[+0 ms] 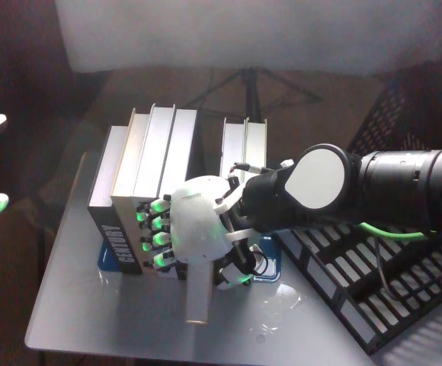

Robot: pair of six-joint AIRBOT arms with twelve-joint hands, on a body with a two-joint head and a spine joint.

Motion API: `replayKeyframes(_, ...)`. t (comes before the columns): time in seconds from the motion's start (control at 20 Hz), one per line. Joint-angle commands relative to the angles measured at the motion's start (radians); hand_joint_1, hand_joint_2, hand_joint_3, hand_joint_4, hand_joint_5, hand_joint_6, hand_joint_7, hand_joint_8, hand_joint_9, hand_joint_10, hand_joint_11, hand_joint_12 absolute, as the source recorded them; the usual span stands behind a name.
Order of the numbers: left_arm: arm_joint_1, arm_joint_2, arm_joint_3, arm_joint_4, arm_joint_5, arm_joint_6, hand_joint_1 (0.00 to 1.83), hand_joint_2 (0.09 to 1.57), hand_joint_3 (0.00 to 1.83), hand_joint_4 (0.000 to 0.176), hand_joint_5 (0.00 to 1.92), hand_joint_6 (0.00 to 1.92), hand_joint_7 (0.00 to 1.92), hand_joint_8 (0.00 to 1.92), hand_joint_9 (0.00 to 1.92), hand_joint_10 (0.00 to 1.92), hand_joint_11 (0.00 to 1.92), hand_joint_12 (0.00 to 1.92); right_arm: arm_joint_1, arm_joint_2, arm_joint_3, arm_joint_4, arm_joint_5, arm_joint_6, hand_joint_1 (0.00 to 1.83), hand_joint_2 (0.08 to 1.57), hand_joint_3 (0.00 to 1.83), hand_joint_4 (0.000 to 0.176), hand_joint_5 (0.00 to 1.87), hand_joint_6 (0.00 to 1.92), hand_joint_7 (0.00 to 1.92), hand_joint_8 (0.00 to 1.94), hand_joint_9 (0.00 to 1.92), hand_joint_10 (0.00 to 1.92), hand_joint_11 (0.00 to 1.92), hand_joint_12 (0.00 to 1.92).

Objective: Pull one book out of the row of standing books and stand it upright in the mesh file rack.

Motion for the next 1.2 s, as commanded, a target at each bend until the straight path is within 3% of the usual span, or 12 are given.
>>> replayKeyframes(0.0,-0.019,-0.003,0.017,-0.006,-0.101,-0.010,0.54,1.31,0.00,0.020,0.03,0.00,0.00,0.00,0.00,0.00,0.00,0.00,0.006,0.005,0.001,0.017,-0.013,0.006,0.54,1.23,0.00,0.071,0.06,0.56,0.11,0.00,0.06,0.02,0.00,0.00)
replayKeyframes(0.15,-0.076,-0.020,0.039,0.052,-0.061,-0.012,0.49,1.30,0.00,0.041,0.01,0.00,0.00,0.00,0.00,0.00,0.00,0.00,0.007,0.011,-0.007,0.043,0.010,0.006,0.54,1.23,0.00,0.071,0.06,0.56,0.11,0.00,0.06,0.02,0.00,0.00)
replayKeyframes(0.2,-0.094,-0.021,0.043,0.073,-0.050,-0.012,0.52,1.30,0.00,0.024,0.03,0.01,0.00,0.00,0.00,0.00,0.00,0.00,0.016,0.023,-0.012,0.049,0.016,0.006,0.54,1.23,0.00,0.071,0.07,0.56,0.11,0.00,0.06,0.02,0.00,0.00)
replayKeyframes(0.3,-0.117,-0.025,0.050,0.100,-0.040,-0.012,0.52,1.30,0.00,0.018,0.04,0.01,0.00,0.00,0.00,0.00,0.00,0.00,0.022,0.038,-0.015,0.075,0.017,0.006,0.54,1.23,0.00,0.071,0.07,0.56,0.11,0.00,0.06,0.02,0.00,0.00)
replayKeyframes(0.4,-0.129,-0.027,0.056,0.112,-0.039,-0.012,0.51,1.29,0.00,0.035,0.02,0.00,0.00,0.00,0.00,0.00,0.00,0.00,0.026,0.053,-0.015,0.172,0.030,-0.081,0.54,1.22,0.00,0.071,0.07,0.56,0.11,0.00,0.06,0.02,0.00,0.00)
replayKeyframes(0.5,-0.130,-0.024,0.056,0.117,-0.052,-0.016,0.56,1.27,0.02,0.016,0.04,0.03,0.00,0.00,0.00,0.00,0.00,0.89,0.030,0.069,-0.018,0.236,0.042,-0.126,0.54,1.22,0.00,0.071,0.07,0.55,0.11,0.00,0.06,0.02,0.00,0.00)
replayKeyframes(0.6,-0.135,-0.023,0.056,0.123,-0.060,-0.019,0.56,1.28,0.01,0.021,0.05,0.01,0.00,0.00,0.00,0.00,0.00,1.27,0.032,0.089,-0.029,0.308,0.045,-0.178,0.54,1.22,0.00,0.071,0.07,0.55,0.11,0.00,0.06,0.02,0.00,0.00)
replayKeyframes(0.7,-0.144,-0.028,0.059,0.132,-0.064,-0.019,0.55,1.29,0.00,0.020,0.06,0.02,0.00,0.00,0.00,0.00,0.00,1.30,0.035,0.106,-0.034,0.349,0.049,-0.200,0.54,1.22,0.00,0.071,0.07,0.55,0.11,0.00,0.06,0.02,0.00,0.00)
replayKeyframes(0.8,-0.157,-0.033,0.065,0.145,-0.057,-0.019,0.51,1.28,0.00,0.046,0.07,0.01,0.00,0.00,0.00,0.00,0.00,1.39,0.036,0.113,-0.034,0.353,0.053,-0.200,0.54,1.22,0.00,0.071,0.07,0.55,0.11,0.00,0.06,0.02,0.00,0.00)
replayKeyframes(0.95,-0.165,-0.033,0.067,0.154,-0.057,-0.022,0.50,1.28,0.00,0.057,0.08,0.01,0.00,0.00,0.00,0.00,0.00,1.42,0.035,0.115,-0.034,0.357,0.053,-0.201,0.54,1.22,0.00,0.071,0.07,0.55,0.11,0.00,0.06,0.02,0.00,0.00)
replayKeyframes(1.05,-0.178,-0.035,0.070,0.167,-0.049,-0.022,0.47,1.29,0.00,0.065,0.05,0.01,0.00,0.00,0.00,0.00,0.00,1.23,0.035,0.115,-0.027,0.362,0.051,-0.201,0.54,1.22,0.00,0.071,0.07,0.55,0.11,0.00,0.06,0.02,0.00,0.00)
replayKeyframes(1.15,-0.180,-0.033,0.070,0.170,-0.048,-0.022,0.47,1.30,0.00,0.070,0.05,0.01,0.00,0.00,0.00,0.00,0.00,1.23,0.035,0.115,-0.027,0.364,0.050,-0.201,0.54,1.22,0.00,0.071,0.07,0.55,0.11,0.00,0.06,0.02,0.00,0.00)
